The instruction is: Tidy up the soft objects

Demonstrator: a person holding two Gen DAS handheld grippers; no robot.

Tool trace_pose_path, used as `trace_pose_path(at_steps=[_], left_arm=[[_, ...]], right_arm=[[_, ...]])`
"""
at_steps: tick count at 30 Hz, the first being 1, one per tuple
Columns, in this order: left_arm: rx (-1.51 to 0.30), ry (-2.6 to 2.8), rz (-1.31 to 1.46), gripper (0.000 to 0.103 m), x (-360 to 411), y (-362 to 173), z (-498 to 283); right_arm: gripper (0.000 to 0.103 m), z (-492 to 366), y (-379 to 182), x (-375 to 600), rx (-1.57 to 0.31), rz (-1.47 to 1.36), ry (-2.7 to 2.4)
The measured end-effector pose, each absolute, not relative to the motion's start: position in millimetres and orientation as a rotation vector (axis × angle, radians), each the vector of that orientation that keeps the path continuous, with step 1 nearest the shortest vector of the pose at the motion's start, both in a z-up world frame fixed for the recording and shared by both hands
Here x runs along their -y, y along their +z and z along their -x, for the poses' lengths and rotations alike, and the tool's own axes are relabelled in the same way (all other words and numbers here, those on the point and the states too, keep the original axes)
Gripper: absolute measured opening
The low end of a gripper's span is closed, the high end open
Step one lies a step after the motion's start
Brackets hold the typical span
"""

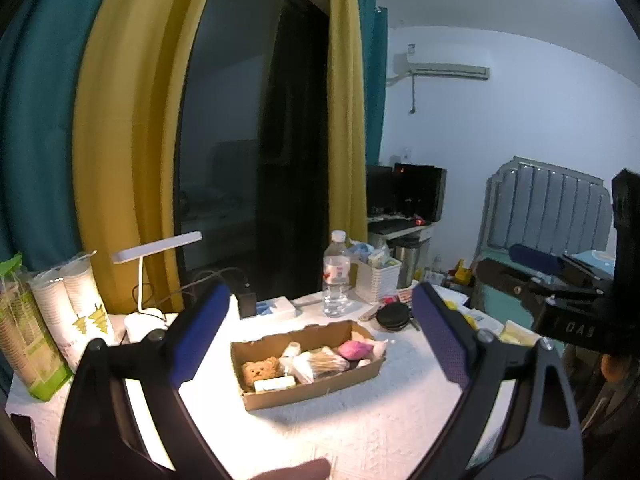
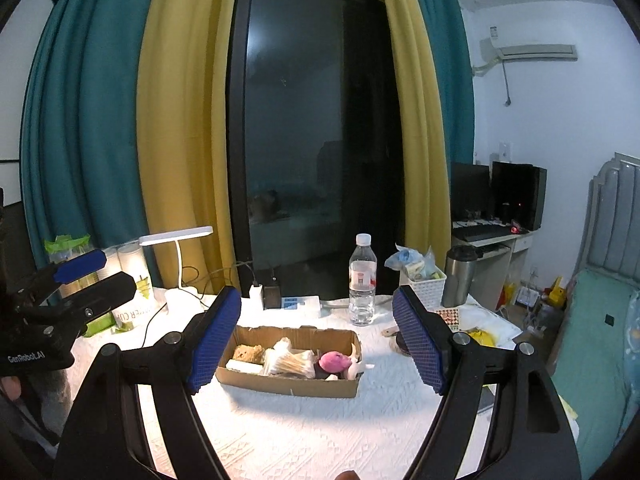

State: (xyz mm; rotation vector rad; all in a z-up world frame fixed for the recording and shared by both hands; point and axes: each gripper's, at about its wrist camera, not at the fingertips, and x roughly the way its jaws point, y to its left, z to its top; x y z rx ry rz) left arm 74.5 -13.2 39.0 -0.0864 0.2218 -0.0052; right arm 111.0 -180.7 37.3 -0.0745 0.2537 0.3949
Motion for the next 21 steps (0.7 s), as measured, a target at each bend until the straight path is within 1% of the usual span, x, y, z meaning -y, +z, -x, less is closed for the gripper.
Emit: trace_pose_path(at_steps=[21], left_arm=[[-0.259,0.038,0.078,0.094,16.4,27.7,-118.6]], right_arm=[[0.081,-158.3,25.7,188.5,-0.297,0.063,0.414]])
